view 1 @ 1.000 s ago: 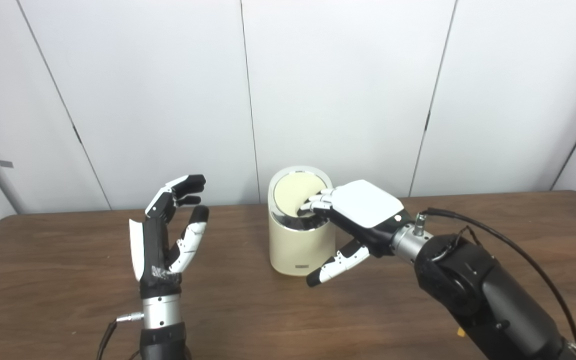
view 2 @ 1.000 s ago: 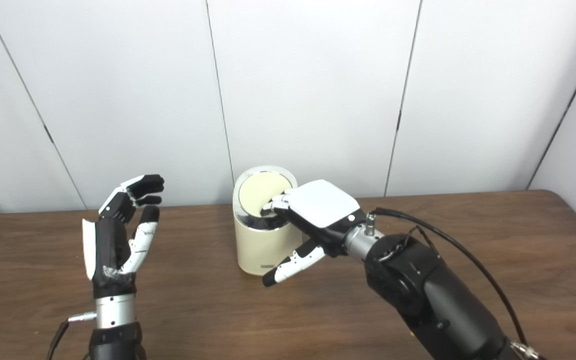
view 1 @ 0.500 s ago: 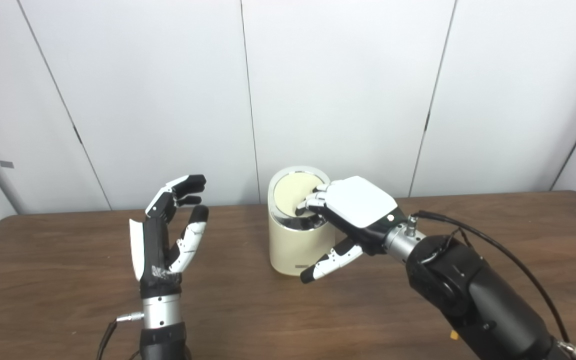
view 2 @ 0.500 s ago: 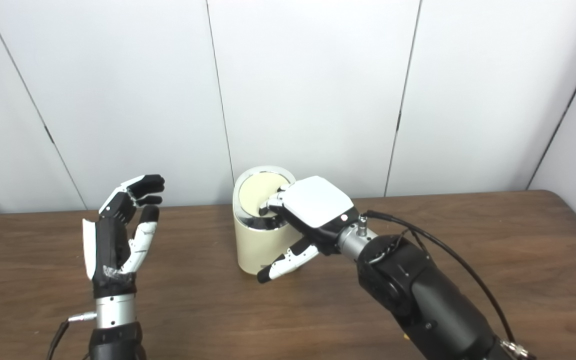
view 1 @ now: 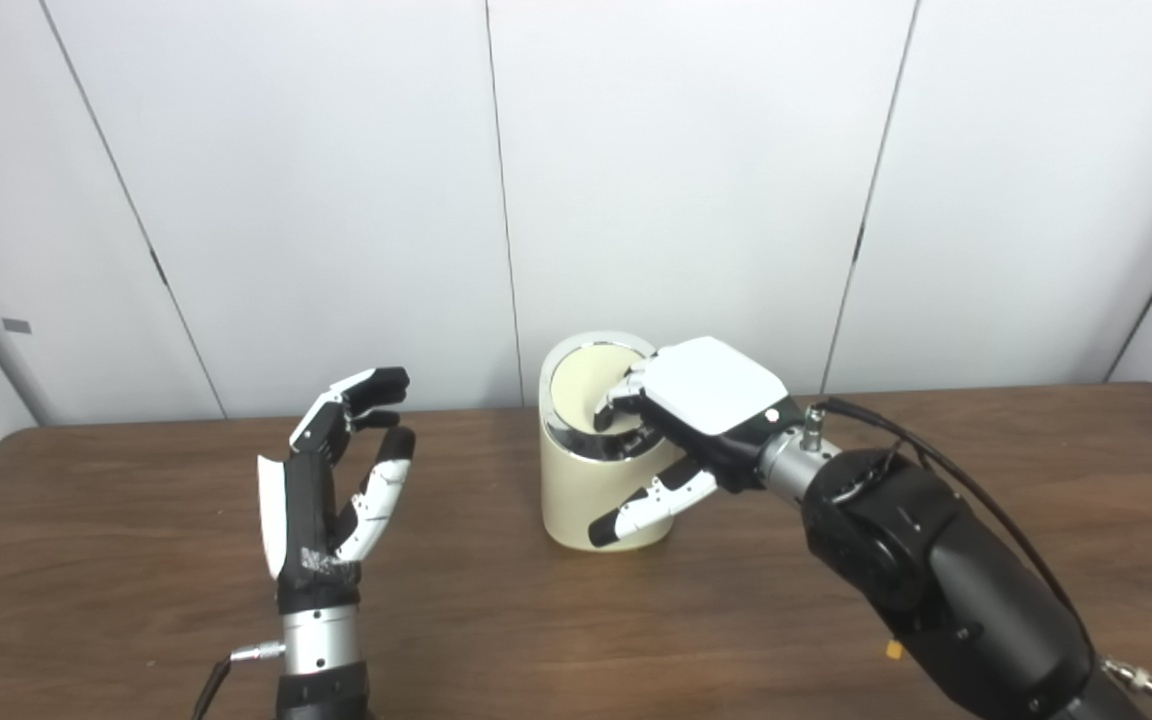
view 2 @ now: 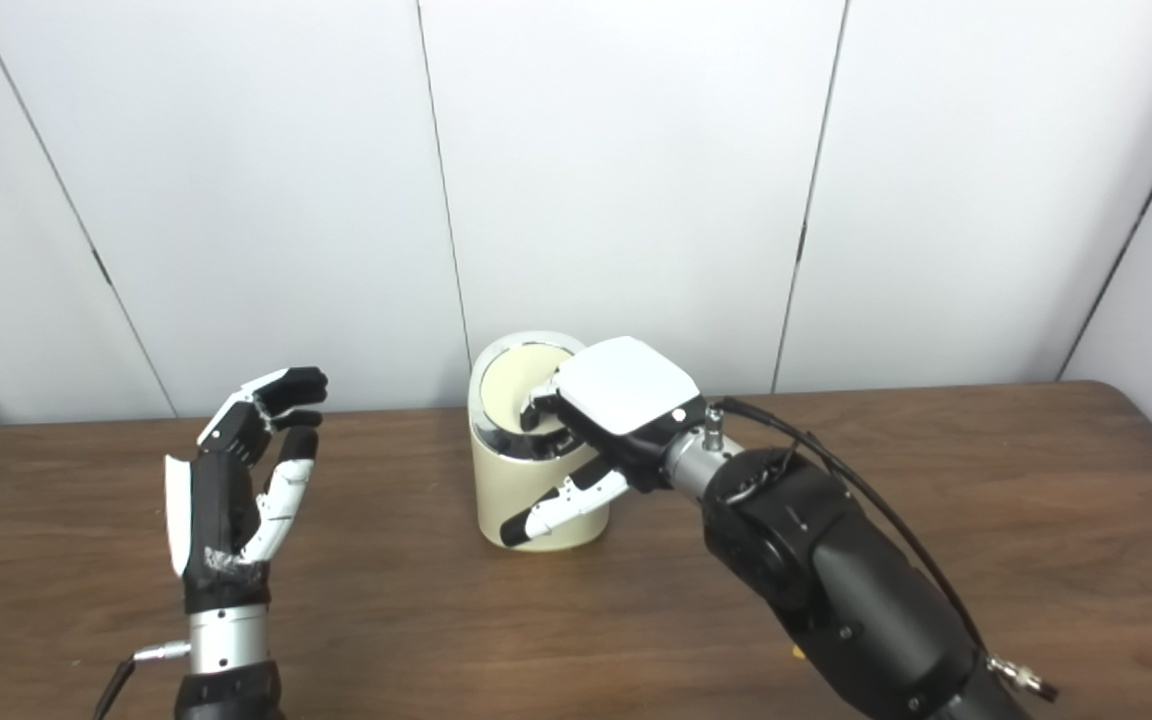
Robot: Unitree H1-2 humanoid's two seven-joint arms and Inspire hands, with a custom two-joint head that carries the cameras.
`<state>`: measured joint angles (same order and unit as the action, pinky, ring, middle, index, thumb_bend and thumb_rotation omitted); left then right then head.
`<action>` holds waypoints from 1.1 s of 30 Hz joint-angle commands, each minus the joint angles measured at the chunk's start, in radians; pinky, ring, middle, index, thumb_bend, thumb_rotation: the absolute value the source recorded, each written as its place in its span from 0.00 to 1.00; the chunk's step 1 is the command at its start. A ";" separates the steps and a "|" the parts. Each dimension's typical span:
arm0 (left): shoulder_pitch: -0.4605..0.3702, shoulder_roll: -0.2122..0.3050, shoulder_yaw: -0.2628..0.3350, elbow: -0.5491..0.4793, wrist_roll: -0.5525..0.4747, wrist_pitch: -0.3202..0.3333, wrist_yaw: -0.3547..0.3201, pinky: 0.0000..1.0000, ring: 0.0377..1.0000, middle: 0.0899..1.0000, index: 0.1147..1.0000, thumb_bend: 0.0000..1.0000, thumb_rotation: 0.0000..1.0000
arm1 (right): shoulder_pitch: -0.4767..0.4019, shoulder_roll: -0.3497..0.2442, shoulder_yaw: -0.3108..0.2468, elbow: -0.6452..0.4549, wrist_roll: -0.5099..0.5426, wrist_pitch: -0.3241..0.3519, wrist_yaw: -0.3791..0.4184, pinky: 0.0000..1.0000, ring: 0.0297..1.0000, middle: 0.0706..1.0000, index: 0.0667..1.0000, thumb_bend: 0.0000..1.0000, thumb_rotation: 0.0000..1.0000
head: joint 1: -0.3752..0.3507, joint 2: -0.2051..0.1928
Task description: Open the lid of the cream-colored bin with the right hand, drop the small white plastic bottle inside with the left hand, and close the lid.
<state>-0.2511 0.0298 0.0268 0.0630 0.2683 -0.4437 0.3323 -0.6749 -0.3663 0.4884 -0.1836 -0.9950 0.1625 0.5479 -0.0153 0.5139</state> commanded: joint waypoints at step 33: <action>-0.053 -0.001 0.003 -0.031 0.020 -0.024 0.009 0.61 0.67 0.66 0.64 0.67 0.73 | 0.151 0.020 -0.036 0.039 -0.003 -0.009 -0.113 0.91 0.95 0.92 0.90 0.99 0.84 | -0.003 -0.008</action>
<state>-0.2638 0.0283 0.0296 0.0581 0.2780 -0.4437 0.3352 -0.5346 -0.3420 0.4524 -0.1857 -1.0072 0.1501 0.3898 -0.0169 0.5047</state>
